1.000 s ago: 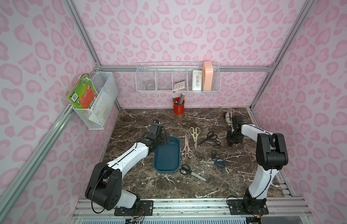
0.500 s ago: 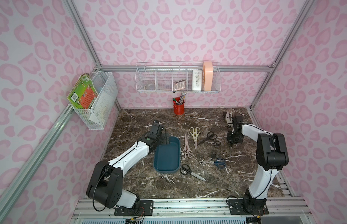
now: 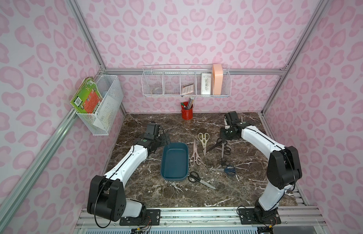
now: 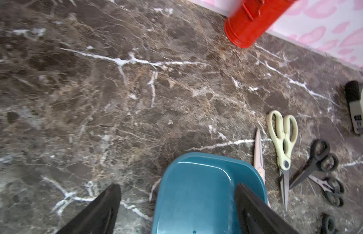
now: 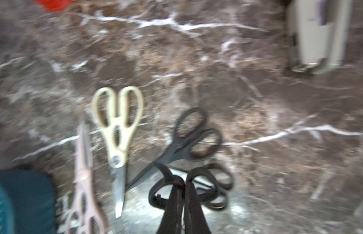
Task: Put the scissors into the storage box
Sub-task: Pick up the scissors from the center of the board, then place the scissors in the storage box.
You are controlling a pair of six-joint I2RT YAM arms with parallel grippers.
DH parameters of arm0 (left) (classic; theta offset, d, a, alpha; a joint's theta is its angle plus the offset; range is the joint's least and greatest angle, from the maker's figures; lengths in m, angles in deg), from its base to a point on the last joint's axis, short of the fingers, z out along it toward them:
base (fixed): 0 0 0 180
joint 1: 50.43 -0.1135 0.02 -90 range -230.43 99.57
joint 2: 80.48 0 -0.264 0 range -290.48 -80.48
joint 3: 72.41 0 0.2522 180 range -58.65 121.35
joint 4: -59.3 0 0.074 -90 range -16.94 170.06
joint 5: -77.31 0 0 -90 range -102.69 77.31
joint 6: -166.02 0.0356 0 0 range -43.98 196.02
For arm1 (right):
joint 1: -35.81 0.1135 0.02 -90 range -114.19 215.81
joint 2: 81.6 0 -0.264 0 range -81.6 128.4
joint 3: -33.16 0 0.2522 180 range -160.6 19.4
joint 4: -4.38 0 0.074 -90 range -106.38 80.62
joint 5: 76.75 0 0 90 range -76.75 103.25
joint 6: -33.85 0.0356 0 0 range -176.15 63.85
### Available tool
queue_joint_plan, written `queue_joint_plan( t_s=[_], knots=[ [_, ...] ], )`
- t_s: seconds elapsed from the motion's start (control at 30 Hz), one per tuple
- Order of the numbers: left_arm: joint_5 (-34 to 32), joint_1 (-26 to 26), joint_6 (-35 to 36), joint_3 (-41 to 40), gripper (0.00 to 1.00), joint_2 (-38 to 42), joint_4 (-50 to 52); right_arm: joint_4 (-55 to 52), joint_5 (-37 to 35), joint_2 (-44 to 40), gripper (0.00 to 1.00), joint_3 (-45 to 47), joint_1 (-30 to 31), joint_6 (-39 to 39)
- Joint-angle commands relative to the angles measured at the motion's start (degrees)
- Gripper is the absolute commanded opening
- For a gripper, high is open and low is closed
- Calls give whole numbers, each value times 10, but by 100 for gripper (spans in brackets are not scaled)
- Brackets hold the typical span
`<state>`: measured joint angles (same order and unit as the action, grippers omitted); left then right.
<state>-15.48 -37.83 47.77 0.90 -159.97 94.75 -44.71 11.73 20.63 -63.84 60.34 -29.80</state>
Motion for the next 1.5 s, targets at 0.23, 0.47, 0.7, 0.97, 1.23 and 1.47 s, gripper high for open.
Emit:
queue_joint_plan(
  t_s=[0.23,0.47,0.7,0.97,1.23,1.47],
  knots=[
    [-10,-60,27,-19,93,69,48,97,88,64,0,-129,211,113],
    [0,-79,36,0,93,71,57,108,99,148,0,-179,288,155],
    [30,-102,20,-5,93,76,50,100,84,199,0,-162,306,202],
    [39,-103,19,-8,93,79,46,111,76,205,0,-149,299,202],
    [81,-102,22,-5,92,60,43,101,35,132,0,-125,266,149],
    [149,-95,21,-9,91,40,20,99,40,10,0,-12,178,100]
  ],
)
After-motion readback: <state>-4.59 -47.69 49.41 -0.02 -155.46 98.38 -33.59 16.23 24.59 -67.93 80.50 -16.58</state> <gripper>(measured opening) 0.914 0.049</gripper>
